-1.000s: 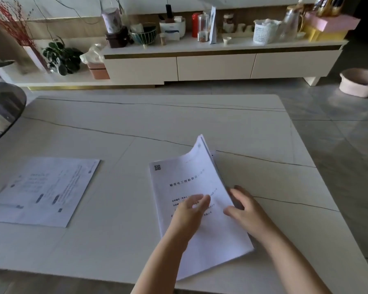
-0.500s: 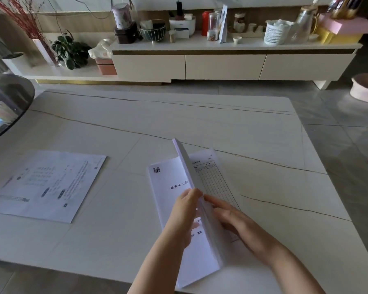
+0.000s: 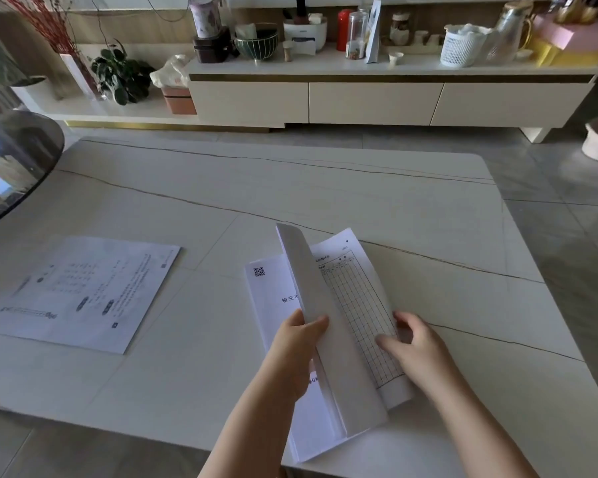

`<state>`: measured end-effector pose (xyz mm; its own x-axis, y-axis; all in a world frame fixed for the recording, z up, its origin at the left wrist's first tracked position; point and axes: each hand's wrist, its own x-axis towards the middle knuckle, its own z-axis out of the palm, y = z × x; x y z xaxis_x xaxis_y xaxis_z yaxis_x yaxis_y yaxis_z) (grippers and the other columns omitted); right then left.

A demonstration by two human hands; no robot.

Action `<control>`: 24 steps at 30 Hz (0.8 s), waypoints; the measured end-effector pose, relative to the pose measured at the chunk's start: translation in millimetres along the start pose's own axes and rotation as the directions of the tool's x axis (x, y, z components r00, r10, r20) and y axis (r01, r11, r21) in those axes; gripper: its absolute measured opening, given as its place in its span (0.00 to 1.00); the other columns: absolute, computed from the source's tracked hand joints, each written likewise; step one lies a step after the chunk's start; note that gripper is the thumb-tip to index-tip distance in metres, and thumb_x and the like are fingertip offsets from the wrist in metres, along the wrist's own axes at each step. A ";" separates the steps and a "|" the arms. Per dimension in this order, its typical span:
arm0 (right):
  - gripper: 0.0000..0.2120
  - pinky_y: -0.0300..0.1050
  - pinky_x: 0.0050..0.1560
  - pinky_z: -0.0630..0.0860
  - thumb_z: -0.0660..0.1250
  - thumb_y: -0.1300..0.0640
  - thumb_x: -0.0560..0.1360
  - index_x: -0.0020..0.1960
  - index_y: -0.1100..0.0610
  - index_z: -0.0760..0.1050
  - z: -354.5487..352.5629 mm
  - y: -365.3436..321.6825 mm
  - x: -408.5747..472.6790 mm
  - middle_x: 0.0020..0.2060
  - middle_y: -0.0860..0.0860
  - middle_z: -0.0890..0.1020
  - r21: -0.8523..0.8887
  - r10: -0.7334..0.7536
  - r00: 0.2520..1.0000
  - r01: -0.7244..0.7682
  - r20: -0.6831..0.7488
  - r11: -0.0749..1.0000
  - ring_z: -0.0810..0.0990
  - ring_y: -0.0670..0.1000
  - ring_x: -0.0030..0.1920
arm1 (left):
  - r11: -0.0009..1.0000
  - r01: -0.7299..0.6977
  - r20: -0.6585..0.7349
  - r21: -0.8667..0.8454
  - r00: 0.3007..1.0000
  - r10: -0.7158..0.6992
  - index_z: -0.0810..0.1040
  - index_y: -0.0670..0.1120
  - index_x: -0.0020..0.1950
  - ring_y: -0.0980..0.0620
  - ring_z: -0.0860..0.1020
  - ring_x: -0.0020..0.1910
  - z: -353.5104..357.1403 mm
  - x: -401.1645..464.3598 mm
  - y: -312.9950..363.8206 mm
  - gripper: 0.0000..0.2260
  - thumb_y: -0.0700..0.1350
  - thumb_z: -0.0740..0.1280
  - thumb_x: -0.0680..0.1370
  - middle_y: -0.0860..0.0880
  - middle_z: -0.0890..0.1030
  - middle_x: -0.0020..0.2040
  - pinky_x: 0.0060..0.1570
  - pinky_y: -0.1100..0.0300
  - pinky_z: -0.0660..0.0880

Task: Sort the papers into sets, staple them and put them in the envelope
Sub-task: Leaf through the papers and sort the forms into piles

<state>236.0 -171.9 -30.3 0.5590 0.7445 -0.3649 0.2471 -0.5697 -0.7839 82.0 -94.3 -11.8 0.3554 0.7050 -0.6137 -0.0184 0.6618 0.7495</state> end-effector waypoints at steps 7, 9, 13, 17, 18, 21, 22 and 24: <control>0.16 0.43 0.34 0.58 0.68 0.57 0.75 0.35 0.65 0.68 -10.7 -6.8 -0.9 0.26 0.49 0.66 0.081 -0.064 0.996 0.059 0.060 0.995 0.63 0.48 0.29 | 0.997 -0.064 0.034 -0.031 0.997 0.065 0.77 0.40 0.55 0.47 0.82 0.42 -10.8 -7.7 6.0 0.08 0.34 0.60 0.80 0.44 0.84 0.45 0.47 0.50 0.80; 0.19 0.41 0.31 0.56 0.69 0.56 0.75 0.32 0.64 0.67 -10.8 -9.6 -3.4 0.24 0.46 0.64 0.073 -0.088 0.994 0.083 0.059 0.994 0.61 0.46 0.27 | 0.994 -0.083 0.040 -0.072 0.995 0.086 0.77 0.39 0.55 0.47 0.82 0.41 -14.2 -13.1 9.5 0.09 0.33 0.60 0.79 0.43 0.84 0.45 0.41 0.56 0.80; 0.15 0.42 0.32 0.66 0.74 0.53 0.70 0.34 0.57 0.70 -6.9 -11.5 -7.0 0.27 0.43 0.75 0.130 -0.094 0.995 0.096 -0.023 0.987 0.71 0.48 0.29 | 0.989 -0.126 -0.051 -0.083 0.991 0.122 0.78 0.40 0.53 0.46 0.82 0.42 -18.2 -22.2 7.4 0.08 0.33 0.61 0.79 0.42 0.84 0.46 0.42 0.55 0.79; 0.16 0.47 0.46 0.79 0.77 0.49 0.64 0.47 0.56 0.80 -3.7 -22.7 -18.4 0.39 0.50 0.86 0.284 -0.078 0.993 0.051 0.086 0.957 0.84 0.51 0.43 | 0.945 -0.289 -0.144 0.151 0.940 0.310 0.69 0.54 0.68 0.47 0.81 0.48 -12.4 -28.3 3.2 0.23 0.33 0.62 0.78 0.46 0.80 0.54 0.45 0.55 0.79; 0.18 0.49 0.49 0.80 0.76 0.47 0.63 0.49 0.56 0.80 -3.5 -26.4 -22.3 0.41 0.50 0.86 0.331 -0.093 0.988 0.047 0.124 0.942 0.84 0.52 0.45 | 0.913 -0.316 -0.136 0.257 0.924 0.358 0.61 0.62 0.72 0.49 0.80 0.51 -9.7 -28.5 3.2 0.31 0.34 0.62 0.77 0.51 0.78 0.55 0.48 0.54 0.78; 0.17 0.52 0.60 0.76 0.72 0.47 0.68 0.53 0.55 0.79 -1.8 -28.9 -26.2 0.49 0.49 0.85 0.430 -0.123 0.972 0.027 0.198 0.903 0.83 0.49 0.52 | 0.866 -0.313 -0.132 0.390 0.912 0.389 0.67 0.67 0.66 0.53 0.79 0.53 -2.2 -26.9 3.4 0.28 0.35 0.62 0.78 0.58 0.78 0.56 0.55 0.52 0.77; 0.17 0.51 0.64 0.73 0.72 0.47 0.70 0.54 0.54 0.78 -1.5 -29.6 -26.9 0.52 0.48 0.84 0.439 -0.104 0.975 0.007 0.197 0.899 0.81 0.48 0.55 | 0.874 -0.300 -0.147 0.383 0.914 0.378 0.73 0.63 0.60 0.53 0.79 0.54 -0.7 -26.6 2.7 0.22 0.36 0.62 0.78 0.55 0.79 0.57 0.58 0.51 0.77; 0.14 0.50 0.67 0.70 0.71 0.49 0.72 0.54 0.54 0.77 -3.5 -28.9 -25.9 0.55 0.49 0.81 0.459 -0.034 0.981 -0.058 0.191 0.887 0.78 0.49 0.58 | 0.887 -0.294 -0.168 0.355 0.914 0.370 0.78 0.58 0.53 0.55 0.80 0.53 1.2 -28.4 2.4 0.14 0.38 0.64 0.78 0.53 0.81 0.56 0.58 0.55 0.76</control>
<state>217.2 -175.9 3.6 0.3890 0.8162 -0.4271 -0.1765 -0.3890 -0.9042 72.9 -113.0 7.8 0.1613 0.9317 -0.3254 0.2112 0.2895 0.9336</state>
